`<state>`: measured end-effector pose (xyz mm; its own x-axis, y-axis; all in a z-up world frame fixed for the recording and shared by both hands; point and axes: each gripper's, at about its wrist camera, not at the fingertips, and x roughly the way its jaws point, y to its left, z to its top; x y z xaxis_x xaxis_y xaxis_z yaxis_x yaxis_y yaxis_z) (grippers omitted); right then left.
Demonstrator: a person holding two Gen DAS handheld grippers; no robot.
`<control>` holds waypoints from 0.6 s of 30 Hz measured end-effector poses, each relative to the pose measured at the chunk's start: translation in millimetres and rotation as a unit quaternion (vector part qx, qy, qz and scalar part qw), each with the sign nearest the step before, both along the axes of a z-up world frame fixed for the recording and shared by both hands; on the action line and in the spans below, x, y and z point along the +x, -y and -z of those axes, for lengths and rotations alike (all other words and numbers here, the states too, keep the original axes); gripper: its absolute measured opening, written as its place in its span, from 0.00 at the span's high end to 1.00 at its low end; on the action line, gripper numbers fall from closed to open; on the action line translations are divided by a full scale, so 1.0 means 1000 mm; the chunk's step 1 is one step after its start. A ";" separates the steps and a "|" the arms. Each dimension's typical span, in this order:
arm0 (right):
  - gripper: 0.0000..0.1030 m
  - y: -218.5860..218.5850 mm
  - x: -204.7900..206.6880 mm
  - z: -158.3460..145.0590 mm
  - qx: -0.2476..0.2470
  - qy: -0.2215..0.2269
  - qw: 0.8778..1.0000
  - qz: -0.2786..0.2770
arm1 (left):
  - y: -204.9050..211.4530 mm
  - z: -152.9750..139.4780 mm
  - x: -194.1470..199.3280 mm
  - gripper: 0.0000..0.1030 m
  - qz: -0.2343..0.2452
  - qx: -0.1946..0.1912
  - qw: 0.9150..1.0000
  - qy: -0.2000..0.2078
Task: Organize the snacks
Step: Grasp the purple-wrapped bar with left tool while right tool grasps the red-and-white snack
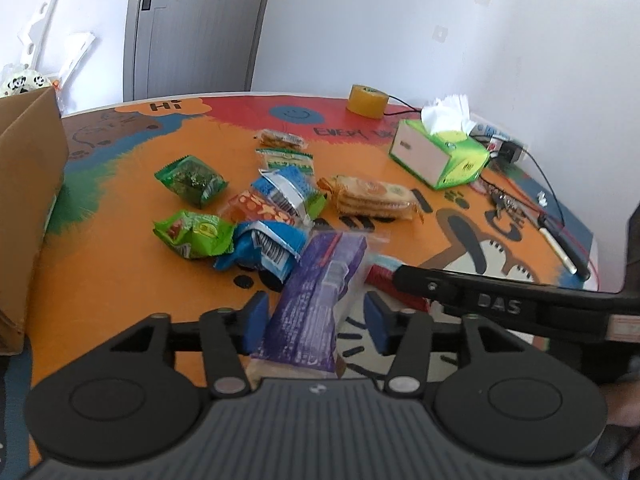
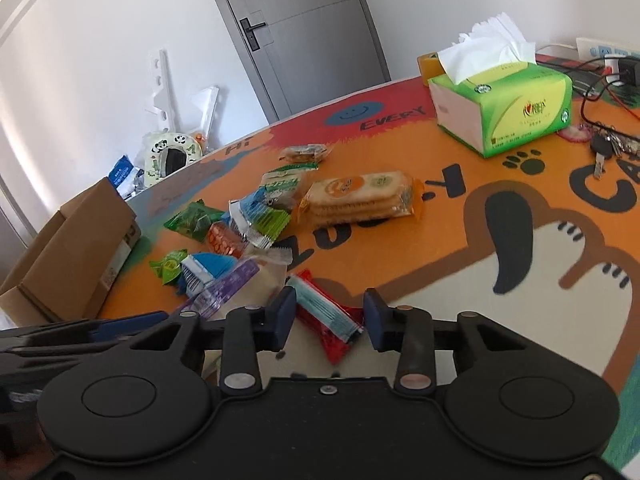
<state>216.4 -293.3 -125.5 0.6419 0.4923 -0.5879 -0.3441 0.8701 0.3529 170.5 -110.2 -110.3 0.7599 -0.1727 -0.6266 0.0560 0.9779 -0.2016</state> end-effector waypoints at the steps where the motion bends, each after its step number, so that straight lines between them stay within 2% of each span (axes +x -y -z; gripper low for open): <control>1: 0.64 0.000 -0.002 -0.001 -0.001 -0.002 1.000 -0.001 | 0.001 0.002 0.001 0.49 0.000 0.002 1.000 -0.002; 3: 0.64 0.000 -0.007 -0.003 0.002 -0.010 1.000 -0.014 | 0.001 0.007 0.004 0.51 -0.001 0.004 1.000 -0.009; 5: 0.63 -0.002 -0.010 -0.005 -0.001 -0.008 1.000 -0.023 | 0.002 0.010 0.004 0.63 0.002 0.017 1.000 -0.006; 7: 0.60 -0.008 -0.010 -0.008 -0.020 0.009 1.000 -0.022 | 0.003 0.010 0.003 0.68 0.009 0.024 1.000 -0.003; 11: 0.59 -0.020 0.002 -0.005 -0.025 0.003 0.999 -0.034 | -0.002 0.007 -0.001 0.73 0.004 0.008 1.000 -0.004; 13: 0.60 -0.029 0.002 -0.005 -0.051 0.018 0.998 -0.038 | -0.002 0.004 -0.004 0.74 0.007 0.005 1.000 -0.002; 16: 0.79 -0.030 0.000 -0.006 -0.057 0.014 0.998 -0.037 | -0.007 0.000 -0.010 0.74 0.003 -0.005 1.000 0.002; 18: 0.80 -0.024 -0.002 -0.007 -0.044 0.007 0.998 -0.034 | -0.009 -0.005 -0.012 0.74 0.005 -0.010 1.000 0.008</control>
